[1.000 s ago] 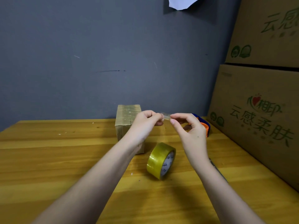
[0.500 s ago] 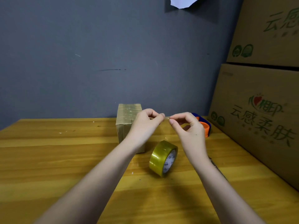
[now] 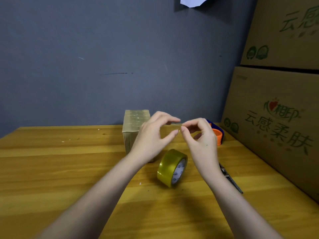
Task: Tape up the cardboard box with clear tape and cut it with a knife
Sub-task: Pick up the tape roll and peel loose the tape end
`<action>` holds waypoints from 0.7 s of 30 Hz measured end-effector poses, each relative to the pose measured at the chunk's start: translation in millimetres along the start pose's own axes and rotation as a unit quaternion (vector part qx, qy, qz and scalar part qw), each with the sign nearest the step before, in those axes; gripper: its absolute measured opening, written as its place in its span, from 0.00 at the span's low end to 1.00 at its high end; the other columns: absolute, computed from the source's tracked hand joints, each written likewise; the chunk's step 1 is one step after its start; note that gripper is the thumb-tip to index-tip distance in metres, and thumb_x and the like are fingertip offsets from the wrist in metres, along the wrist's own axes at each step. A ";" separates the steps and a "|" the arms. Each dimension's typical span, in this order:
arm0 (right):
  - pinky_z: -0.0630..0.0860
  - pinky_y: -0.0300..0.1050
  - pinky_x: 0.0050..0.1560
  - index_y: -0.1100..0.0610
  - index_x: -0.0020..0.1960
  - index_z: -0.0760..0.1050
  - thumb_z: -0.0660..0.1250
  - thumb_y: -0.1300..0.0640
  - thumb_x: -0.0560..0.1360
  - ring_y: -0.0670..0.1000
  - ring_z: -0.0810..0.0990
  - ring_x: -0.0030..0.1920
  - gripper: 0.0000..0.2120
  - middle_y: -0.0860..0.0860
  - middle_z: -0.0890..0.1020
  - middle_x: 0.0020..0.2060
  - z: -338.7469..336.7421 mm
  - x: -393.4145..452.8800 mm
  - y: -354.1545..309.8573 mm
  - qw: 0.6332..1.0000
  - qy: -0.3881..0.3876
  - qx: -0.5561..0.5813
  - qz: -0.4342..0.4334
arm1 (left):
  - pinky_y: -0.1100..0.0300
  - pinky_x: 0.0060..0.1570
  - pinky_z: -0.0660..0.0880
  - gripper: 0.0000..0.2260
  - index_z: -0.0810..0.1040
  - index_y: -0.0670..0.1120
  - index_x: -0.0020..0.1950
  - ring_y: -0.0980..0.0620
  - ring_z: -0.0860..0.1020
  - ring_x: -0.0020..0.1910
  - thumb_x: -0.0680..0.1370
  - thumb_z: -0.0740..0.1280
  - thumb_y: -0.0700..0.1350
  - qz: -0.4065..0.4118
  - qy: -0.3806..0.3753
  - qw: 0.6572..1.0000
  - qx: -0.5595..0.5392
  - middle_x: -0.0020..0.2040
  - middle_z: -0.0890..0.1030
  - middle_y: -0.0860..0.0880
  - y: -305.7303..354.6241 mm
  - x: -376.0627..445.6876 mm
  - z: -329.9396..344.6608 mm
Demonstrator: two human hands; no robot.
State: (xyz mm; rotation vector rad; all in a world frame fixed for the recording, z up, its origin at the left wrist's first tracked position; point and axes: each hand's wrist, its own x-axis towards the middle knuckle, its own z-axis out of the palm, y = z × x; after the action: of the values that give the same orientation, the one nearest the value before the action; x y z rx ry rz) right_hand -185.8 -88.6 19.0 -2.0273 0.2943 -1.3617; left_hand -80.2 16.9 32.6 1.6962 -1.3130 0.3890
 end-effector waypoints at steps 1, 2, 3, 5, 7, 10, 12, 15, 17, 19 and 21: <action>0.74 0.36 0.44 0.54 0.45 0.78 0.68 0.58 0.74 0.44 0.77 0.45 0.01 0.46 0.78 0.42 -0.1 -0.2 0.2 1.000 -0.001 0.001 0.000 | 0.60 0.57 0.74 0.09 0.80 0.54 0.53 0.60 0.76 0.52 0.74 0.69 0.46 -0.008 0.002 1.000 -0.014 0.51 0.78 0.53 -1.3 0.3 1.7; 0.74 0.35 0.44 0.54 0.45 0.78 0.68 0.58 0.74 0.44 0.77 0.45 0.01 0.46 0.78 0.42 -0.5 -0.5 0.2 1.000 -0.003 0.000 0.000 | 0.62 0.56 0.74 0.07 0.80 0.53 0.51 0.60 0.76 0.51 0.74 0.69 0.44 -0.020 0.005 0.999 -0.035 0.50 0.79 0.53 -1.7 0.9 3.0; 0.74 0.34 0.44 0.54 0.45 0.78 0.68 0.58 0.74 0.44 0.77 0.45 0.01 0.46 0.78 0.42 -0.9 -0.6 0.3 1.000 -0.004 -0.002 0.002 | 0.65 0.55 0.73 0.06 0.81 0.53 0.50 0.60 0.77 0.50 0.74 0.69 0.43 -0.036 0.007 0.998 -0.056 0.49 0.80 0.53 -2.7 1.6 3.8; 0.74 0.33 0.44 0.54 0.45 0.78 0.69 0.57 0.74 0.44 0.76 0.45 0.01 0.47 0.76 0.44 -1.6 -0.2 0.8 1.000 -0.004 -0.001 0.008 | 0.70 0.52 0.72 0.05 0.82 0.52 0.47 0.61 0.77 0.49 0.75 0.69 0.43 -0.072 0.005 0.993 -0.096 0.47 0.81 0.52 -3.2 3.7 2.4; 0.74 0.34 0.45 0.55 0.44 0.79 0.70 0.58 0.73 0.44 0.76 0.45 0.01 0.48 0.75 0.45 -3.2 1.9 0.7 1.000 0.003 0.008 0.013 | 0.74 0.48 0.71 0.04 0.82 0.52 0.45 0.62 0.78 0.47 0.75 0.69 0.43 -0.106 -0.012 0.985 -0.138 0.46 0.83 0.52 -3.0 6.4 0.1; 0.73 0.33 0.45 0.55 0.44 0.79 0.70 0.59 0.73 0.41 0.78 0.47 0.00 0.45 0.79 0.46 -6.6 4.5 1.0 1.000 -0.015 0.013 0.001 | 0.72 0.46 0.74 0.04 0.82 0.50 0.44 0.62 0.79 0.44 0.75 0.69 0.43 -0.140 -0.041 0.970 -0.193 0.42 0.83 0.55 -2.8 8.0 -0.3; 0.75 0.34 0.43 0.54 0.45 0.79 0.69 0.57 0.73 0.40 0.79 0.46 0.02 0.42 0.82 0.42 -7.7 5.4 1.1 0.999 -0.034 0.005 0.013 | 0.71 0.45 0.74 0.03 0.83 0.48 0.45 0.62 0.79 0.43 0.75 0.69 0.43 -0.151 -0.042 0.967 -0.201 0.41 0.83 0.54 -4.2 7.9 0.6; 0.77 0.35 0.44 0.54 0.45 0.80 0.70 0.55 0.73 0.40 0.80 0.45 0.03 0.42 0.82 0.39 -7.4 6.5 2.1 0.999 -0.032 -0.004 0.021 | 0.71 0.44 0.74 0.04 0.82 0.47 0.43 0.62 0.78 0.41 0.75 0.69 0.45 -0.146 -0.030 0.972 -0.180 0.39 0.82 0.55 -6.7 5.9 2.2; 0.77 0.35 0.44 0.53 0.45 0.80 0.70 0.54 0.73 0.40 0.80 0.45 0.04 0.41 0.82 0.39 -6.6 6.6 2.3 0.999 -0.024 -0.009 0.020 | 0.66 0.45 0.74 0.05 0.81 0.49 0.39 0.59 0.78 0.41 0.75 0.69 0.46 -0.146 -0.025 0.975 -0.165 0.37 0.82 0.54 -7.2 4.4 2.2; 0.78 0.37 0.45 0.52 0.45 0.80 0.70 0.54 0.73 0.40 0.80 0.44 0.03 0.41 0.82 0.38 -5.7 6.0 2.3 1.000 -0.014 -0.006 0.020 | 0.59 0.47 0.75 0.08 0.80 0.49 0.37 0.56 0.79 0.40 0.75 0.68 0.49 -0.146 -0.021 0.978 -0.149 0.36 0.82 0.53 -7.0 2.9 2.2; 0.80 0.41 0.46 0.52 0.44 0.80 0.70 0.55 0.73 0.41 0.81 0.43 0.02 0.42 0.83 0.38 -5.4 5.6 2.2 1.000 -0.002 0.003 0.030 | 0.51 0.48 0.76 0.14 0.79 0.49 0.36 0.51 0.80 0.41 0.76 0.64 0.56 -0.156 -0.004 0.981 -0.112 0.36 0.82 0.50 -9.7 0.7 3.1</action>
State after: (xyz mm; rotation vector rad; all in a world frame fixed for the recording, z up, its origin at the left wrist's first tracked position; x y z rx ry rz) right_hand -187.8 -95.4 23.0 -1.9996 0.3458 -1.3211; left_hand -72.2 14.1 26.9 1.6753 -1.0301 0.0491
